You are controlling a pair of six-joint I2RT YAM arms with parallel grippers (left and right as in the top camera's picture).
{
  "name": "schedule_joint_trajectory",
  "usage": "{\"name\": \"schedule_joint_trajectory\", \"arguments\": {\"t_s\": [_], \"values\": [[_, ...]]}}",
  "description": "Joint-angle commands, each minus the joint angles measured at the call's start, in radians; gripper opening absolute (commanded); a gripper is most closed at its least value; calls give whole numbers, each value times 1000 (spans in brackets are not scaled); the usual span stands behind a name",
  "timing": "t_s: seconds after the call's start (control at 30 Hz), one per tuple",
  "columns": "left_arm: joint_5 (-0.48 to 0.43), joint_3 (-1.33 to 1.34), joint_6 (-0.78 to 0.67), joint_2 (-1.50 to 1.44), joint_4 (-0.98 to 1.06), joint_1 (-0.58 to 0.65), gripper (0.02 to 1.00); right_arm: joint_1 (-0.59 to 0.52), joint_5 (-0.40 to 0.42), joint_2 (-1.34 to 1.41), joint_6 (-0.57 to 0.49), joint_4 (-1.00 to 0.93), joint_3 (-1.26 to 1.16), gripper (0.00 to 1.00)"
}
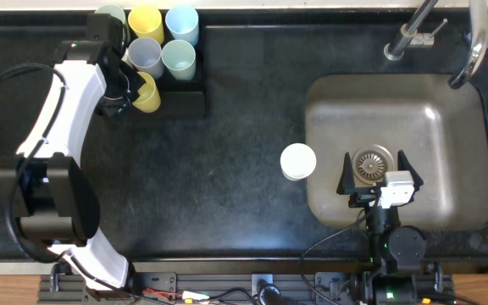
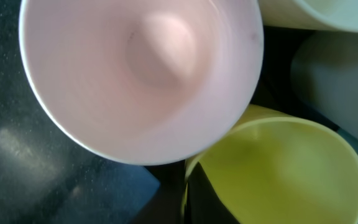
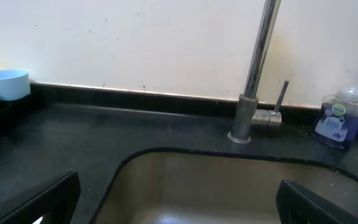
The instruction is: Store Cups
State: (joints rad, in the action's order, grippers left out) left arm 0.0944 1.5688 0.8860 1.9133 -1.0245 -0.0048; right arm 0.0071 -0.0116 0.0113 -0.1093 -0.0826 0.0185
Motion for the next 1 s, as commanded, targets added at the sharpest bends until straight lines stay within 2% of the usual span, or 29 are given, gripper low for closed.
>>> {"name": "schedule_joint_trajectory", "arguments": {"t_s": [0.03, 0.4, 0.63, 0.73, 0.83, 0.9, 0.97, 1.0], "values": [[4, -3, 9, 13, 2, 3, 998, 0, -6, -8, -3, 5, -13, 996], [4, -3, 5, -178, -42, 3, 1000, 0, -6, -8, -3, 5, -13, 996], [0, -3, 0, -481, -179, -4, 1000, 0, -6, -8, -3, 5, -13, 998], [39, -21, -97, -637, -306, -19, 998, 0, -6, -8, -3, 5, -13, 998], [26, -130, -142, -817, -406, -32, 1000, 0, -6, -8, -3, 5, -13, 996], [-29, -262, -142, -946, -423, -33, 998, 0, -6, -8, -3, 5, -13, 998], [-2, -414, -156, -1082, -361, -29, 998, 0, -6, -8, -3, 5, -13, 998], [2, -507, -211, -1157, -274, -29, 1000, 0, -6, -8, -3, 5, -13, 998]]}}
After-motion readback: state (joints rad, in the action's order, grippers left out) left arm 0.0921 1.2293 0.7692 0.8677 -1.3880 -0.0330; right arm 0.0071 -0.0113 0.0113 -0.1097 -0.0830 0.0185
